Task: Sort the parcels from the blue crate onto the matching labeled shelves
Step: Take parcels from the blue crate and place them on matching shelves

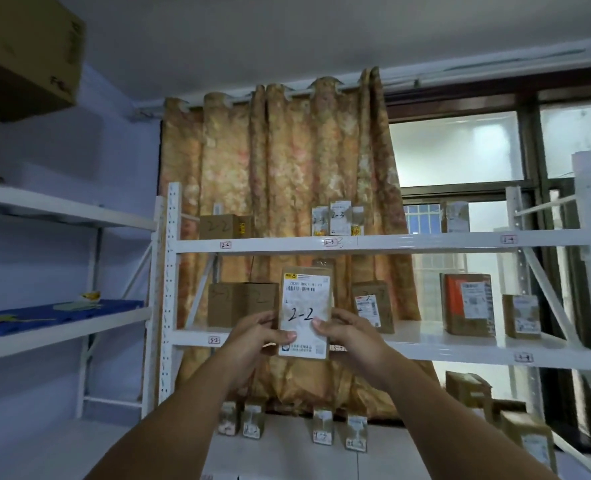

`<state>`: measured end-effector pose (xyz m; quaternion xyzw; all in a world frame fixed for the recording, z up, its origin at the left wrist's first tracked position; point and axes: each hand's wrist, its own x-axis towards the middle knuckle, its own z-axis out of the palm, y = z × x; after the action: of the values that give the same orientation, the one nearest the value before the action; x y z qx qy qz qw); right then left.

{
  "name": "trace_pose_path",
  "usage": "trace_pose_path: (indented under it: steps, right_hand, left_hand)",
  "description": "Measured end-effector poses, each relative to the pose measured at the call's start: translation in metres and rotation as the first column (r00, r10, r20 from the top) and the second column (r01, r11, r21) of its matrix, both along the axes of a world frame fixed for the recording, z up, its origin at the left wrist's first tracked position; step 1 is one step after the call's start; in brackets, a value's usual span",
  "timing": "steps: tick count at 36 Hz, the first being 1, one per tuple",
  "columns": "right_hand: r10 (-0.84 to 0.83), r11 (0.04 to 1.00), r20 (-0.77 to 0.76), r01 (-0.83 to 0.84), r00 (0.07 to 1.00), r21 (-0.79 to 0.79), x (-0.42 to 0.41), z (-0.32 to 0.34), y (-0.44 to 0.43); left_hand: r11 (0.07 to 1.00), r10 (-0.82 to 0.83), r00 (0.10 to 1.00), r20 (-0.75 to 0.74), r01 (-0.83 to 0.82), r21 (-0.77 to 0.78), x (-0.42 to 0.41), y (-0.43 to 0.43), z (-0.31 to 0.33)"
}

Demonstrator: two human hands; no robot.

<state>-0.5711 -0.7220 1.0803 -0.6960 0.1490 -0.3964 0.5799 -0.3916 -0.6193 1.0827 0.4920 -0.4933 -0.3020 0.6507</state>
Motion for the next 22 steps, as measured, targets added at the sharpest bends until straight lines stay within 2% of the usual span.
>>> trace_pose_path:
  steps: [7, 13, 18, 22]
  right_hand:
    - [0.006, 0.998, 0.003, -0.005, 1.000, -0.062, 0.052, 0.017, -0.049]
    - [-0.028, 0.998, 0.010, 0.028, 1.000, -0.060, 0.136, 0.047, -0.098]
    - [-0.030, 0.992, 0.021, 0.032, 0.999, -0.125, 0.213, 0.089, -0.127]
    - [-0.049, 0.990, 0.092, 0.060, 0.995, -0.128, 0.266, 0.116, -0.152]
  left_hand:
    - [0.999, 0.033, 0.999, 0.032, -0.032, -0.014, 0.051, -0.044, 0.019]
    - [0.997, 0.048, 0.998, 0.046, -0.046, -0.056, 0.124, -0.087, 0.048]
    - [0.985, 0.108, 0.992, 0.071, -0.097, -0.145, 0.196, -0.118, 0.085]
    - [0.955, 0.186, 0.976, 0.112, -0.152, -0.256, 0.249, -0.150, 0.115]
